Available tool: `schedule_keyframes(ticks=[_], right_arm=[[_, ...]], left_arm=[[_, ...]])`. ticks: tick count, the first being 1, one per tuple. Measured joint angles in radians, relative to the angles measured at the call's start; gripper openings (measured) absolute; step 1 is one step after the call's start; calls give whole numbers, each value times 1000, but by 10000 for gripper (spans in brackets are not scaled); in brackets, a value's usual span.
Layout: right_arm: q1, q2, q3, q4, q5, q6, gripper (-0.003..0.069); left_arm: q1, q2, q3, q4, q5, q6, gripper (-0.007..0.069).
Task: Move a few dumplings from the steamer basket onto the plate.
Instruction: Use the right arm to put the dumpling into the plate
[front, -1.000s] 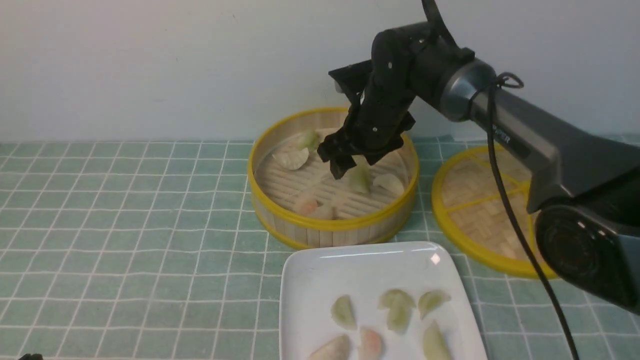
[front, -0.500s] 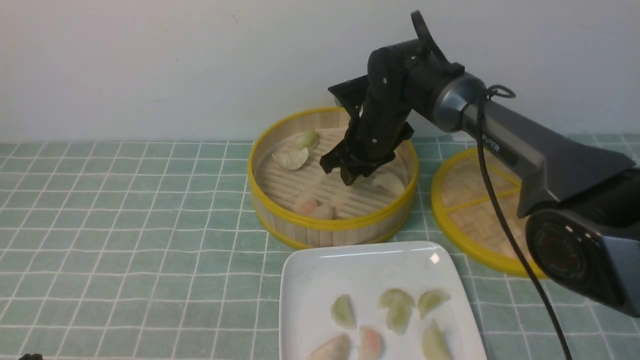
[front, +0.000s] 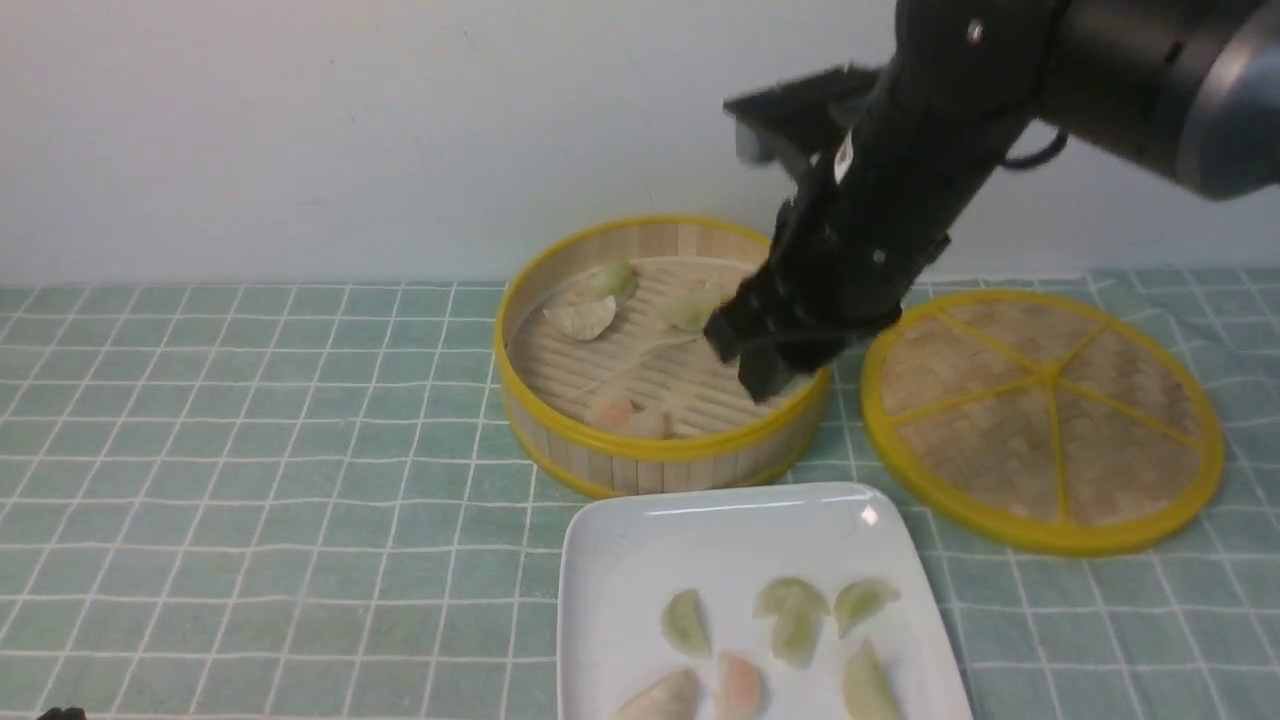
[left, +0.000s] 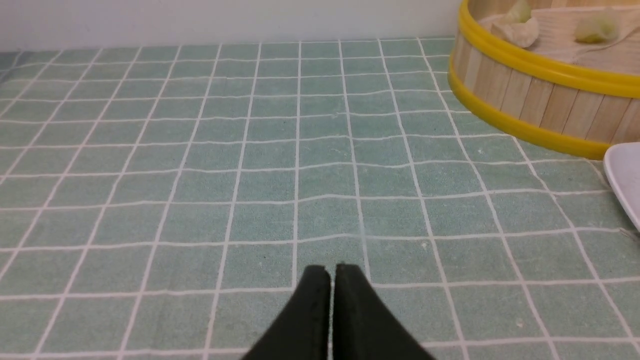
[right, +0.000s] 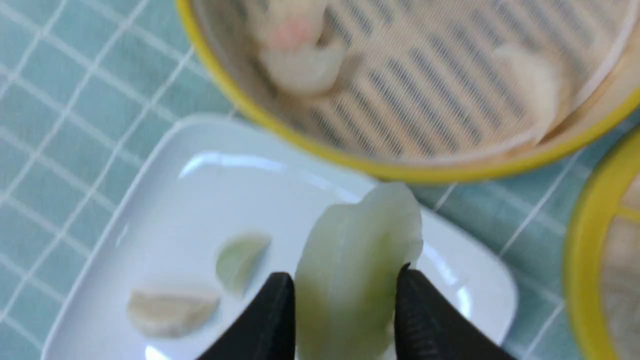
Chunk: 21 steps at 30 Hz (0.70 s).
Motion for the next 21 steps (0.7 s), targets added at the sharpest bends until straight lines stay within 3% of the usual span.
schedule_keyframes(ticks=[5, 11, 13, 18, 21], right_arm=[[79, 32, 165, -26, -57, -3, 239], [84, 110, 153, -77, -112, 21, 243], [84, 128, 135, -83, -121, 24, 297], [84, 129, 68, -102, -61, 25, 518], [84, 119, 10, -105, -35, 41, 547]], left_arm=[[0, 0, 0, 0, 0, 0, -6], [0, 0, 0, 0, 0, 0, -6], [0, 0, 0, 0, 0, 0, -6], [0, 0, 0, 0, 0, 0, -6], [0, 0, 0, 0, 0, 0, -6]])
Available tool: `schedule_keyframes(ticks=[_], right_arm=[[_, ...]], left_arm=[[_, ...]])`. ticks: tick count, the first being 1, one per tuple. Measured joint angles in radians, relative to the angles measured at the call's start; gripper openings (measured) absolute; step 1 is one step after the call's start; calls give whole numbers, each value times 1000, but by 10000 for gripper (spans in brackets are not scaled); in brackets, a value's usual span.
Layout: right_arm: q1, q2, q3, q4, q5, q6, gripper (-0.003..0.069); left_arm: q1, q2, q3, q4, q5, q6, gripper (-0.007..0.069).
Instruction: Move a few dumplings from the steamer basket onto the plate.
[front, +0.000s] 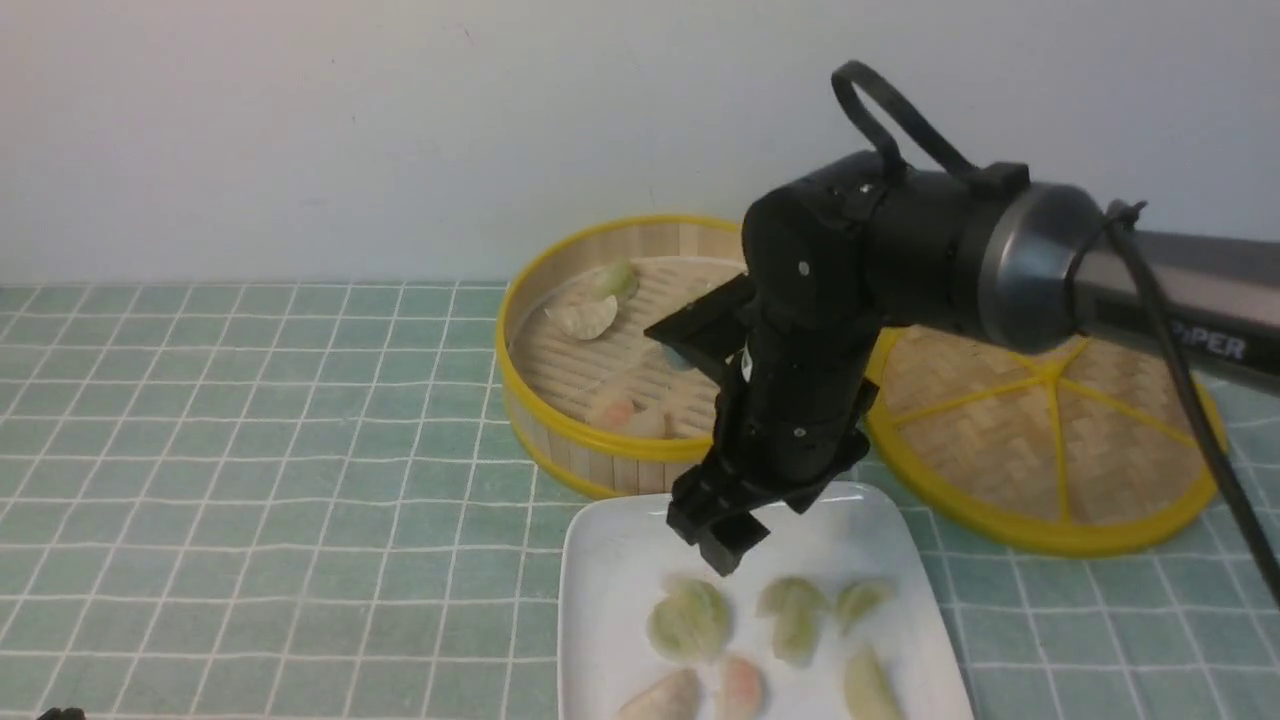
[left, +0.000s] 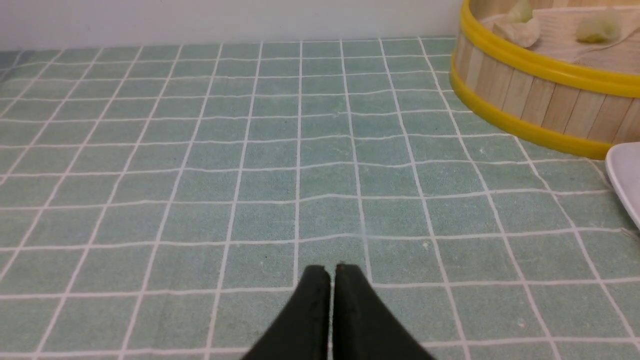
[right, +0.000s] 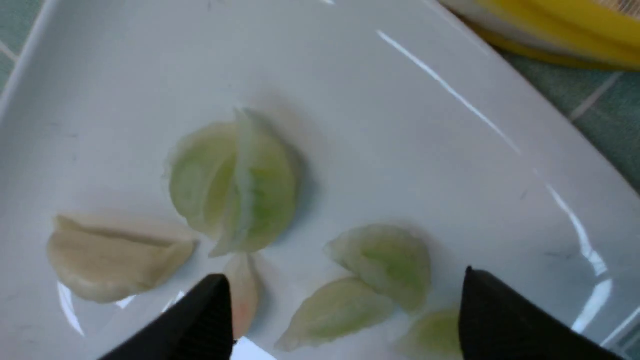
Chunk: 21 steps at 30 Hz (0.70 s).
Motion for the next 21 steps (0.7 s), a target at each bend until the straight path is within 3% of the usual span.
schedule_keyframes(ticks=[3, 8, 10, 16, 21], right_arm=[[0, -66, -8, -3, 8, 44, 451], [0, -349, 63, -15, 13, 131, 96], [0, -497, 134, -23, 14, 170, 23], [0, -909, 422, -29, -194, 229, -12], [0, -1350, 815, -57, -533, 251, -13]], left_arm=[[0, 0, 0, 0, 0, 0, -6], [0, 0, 0, 0, 0, 0, -6], [0, 0, 0, 0, 0, 0, -6], [0, 0, 0, 0, 0, 0, -6], [0, 0, 0, 0, 0, 0, -6]])
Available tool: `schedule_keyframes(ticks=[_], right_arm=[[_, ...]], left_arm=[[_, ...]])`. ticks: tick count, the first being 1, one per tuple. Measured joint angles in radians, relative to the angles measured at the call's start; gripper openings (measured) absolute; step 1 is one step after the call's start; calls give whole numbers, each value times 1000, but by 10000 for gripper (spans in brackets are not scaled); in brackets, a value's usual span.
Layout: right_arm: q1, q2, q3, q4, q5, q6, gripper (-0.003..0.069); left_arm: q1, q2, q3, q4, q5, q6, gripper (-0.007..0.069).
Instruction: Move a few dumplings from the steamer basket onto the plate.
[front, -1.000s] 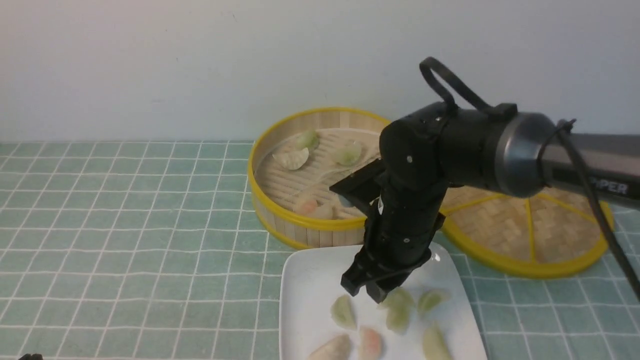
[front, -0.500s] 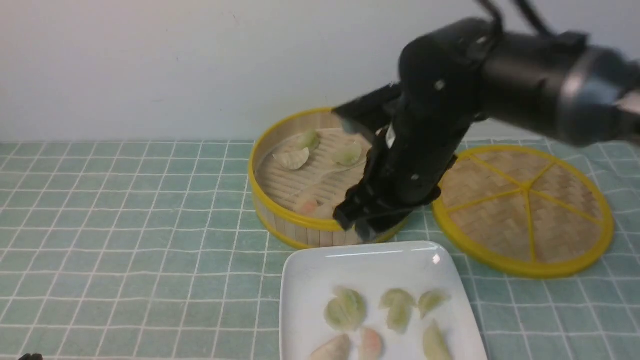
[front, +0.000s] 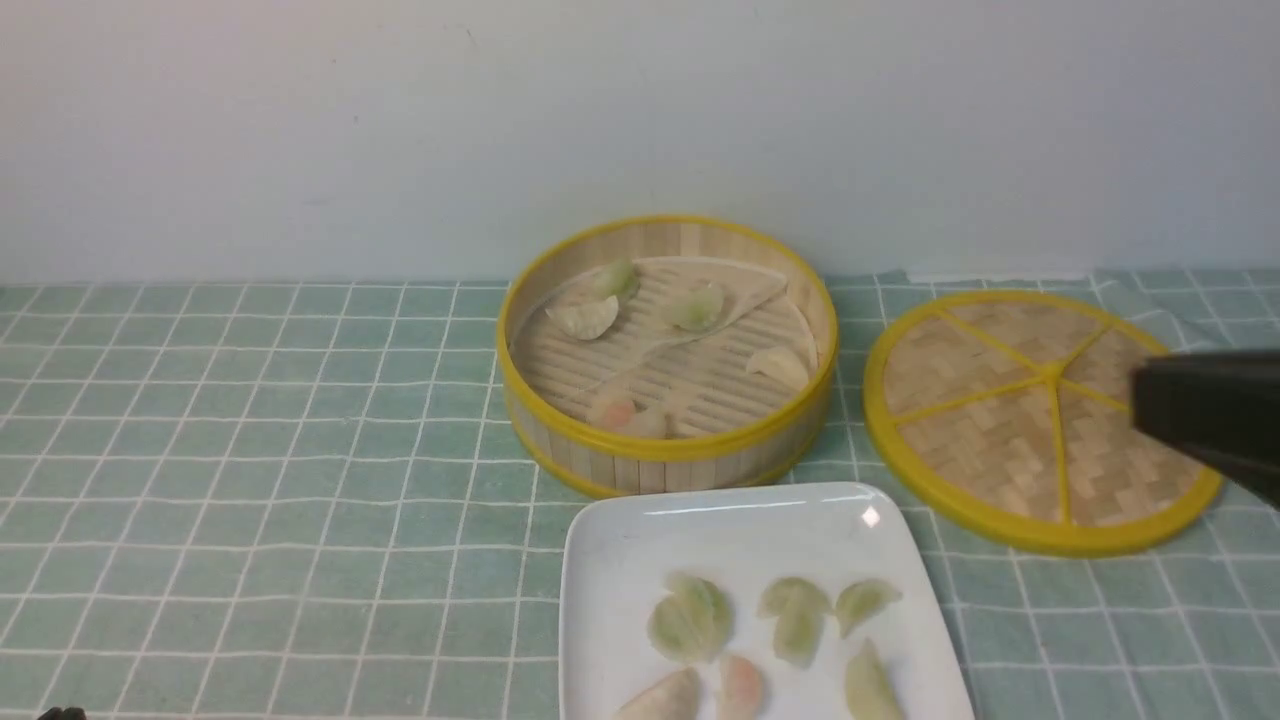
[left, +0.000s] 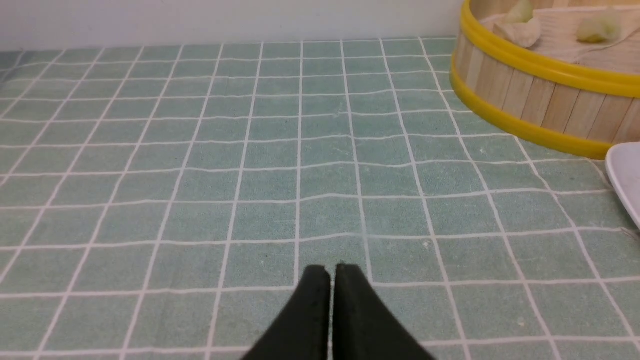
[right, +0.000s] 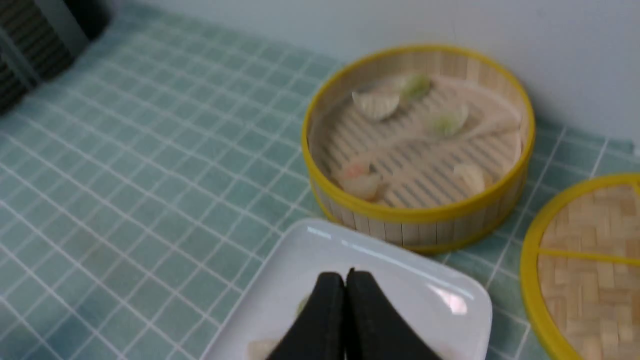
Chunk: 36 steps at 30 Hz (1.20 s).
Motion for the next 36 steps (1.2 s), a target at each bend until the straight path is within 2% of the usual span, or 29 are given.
schedule_keyframes(ticks=[6, 14, 21, 36], right_arm=[[0, -324, 244, -30, -195, 54, -13], [0, -546, 396, -28, -223, 108, -14], [0, -605, 418, -18, -241, 109, -15], [0, -607, 418, -60, -273, -11, -15]], left_arm=[[0, 0, 0, 0, 0, 0, -6], [0, 0, 0, 0, 0, 0, -6], [0, 0, 0, 0, 0, 0, -6], [0, 0, 0, 0, 0, 0, -6]])
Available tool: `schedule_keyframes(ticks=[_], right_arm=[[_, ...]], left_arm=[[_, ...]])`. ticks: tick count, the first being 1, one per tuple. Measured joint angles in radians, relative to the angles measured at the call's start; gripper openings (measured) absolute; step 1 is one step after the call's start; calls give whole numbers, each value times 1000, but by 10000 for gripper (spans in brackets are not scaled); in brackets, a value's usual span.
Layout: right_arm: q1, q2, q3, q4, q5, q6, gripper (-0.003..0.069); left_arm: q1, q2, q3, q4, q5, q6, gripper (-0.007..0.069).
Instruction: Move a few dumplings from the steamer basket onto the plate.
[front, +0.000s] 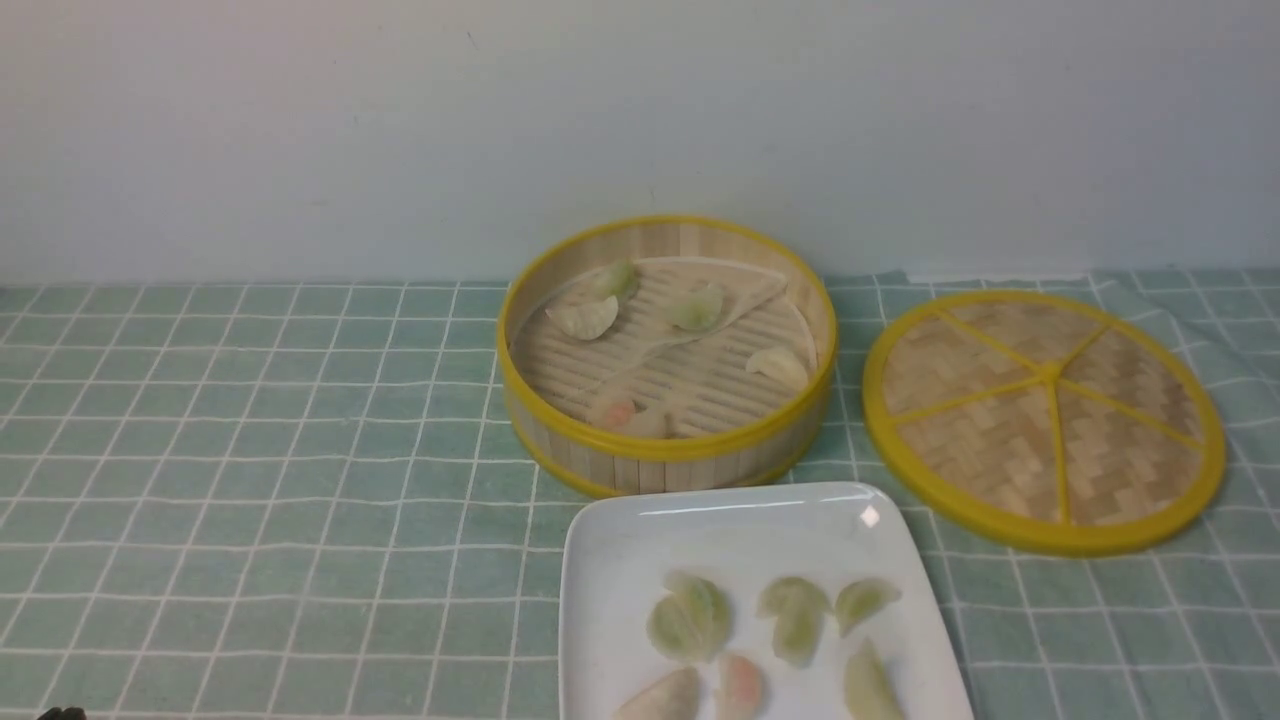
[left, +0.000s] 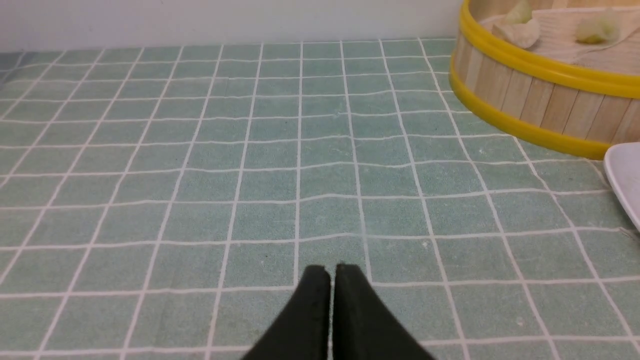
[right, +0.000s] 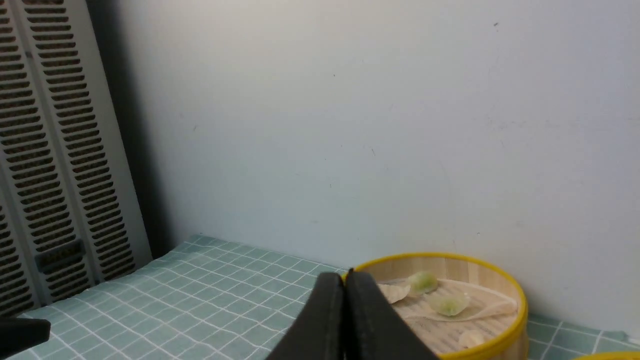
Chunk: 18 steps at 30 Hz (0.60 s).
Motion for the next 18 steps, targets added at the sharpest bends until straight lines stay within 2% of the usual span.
schedule_keyframes(ticks=[2, 4, 5, 7, 8, 11, 12, 14, 18], right_arm=[[-2, -3, 1, -7, 1, -10, -15], [-55, -16, 22, -19, 0, -28, -15], [-126, -20, 45, -25, -1, -31, -15], [-186, -20, 69, -25, -2, -33, -15], [-287, -20, 115, -25, -3, -34, -15], [-461, -20, 228, -36, -3, -41, -15], [-471, -20, 236, -36, -3, -41, -15], [-583, -23, 342, -36, 2, -41, -15], [-648, -30, 388, -32, 0, -41, -15]], left_arm=[[0, 0, 0, 0, 0, 0, -6], [0, 0, 0, 0, 0, 0, -6], [0, 0, 0, 0, 0, 0, -6], [0, 0, 0, 0, 0, 0, -6], [0, 0, 0, 0, 0, 0, -6], [0, 0, 0, 0, 0, 0, -6], [0, 0, 0, 0, 0, 0, -6], [0, 0, 0, 0, 0, 0, -6], [0, 0, 0, 0, -1, 0, -6]])
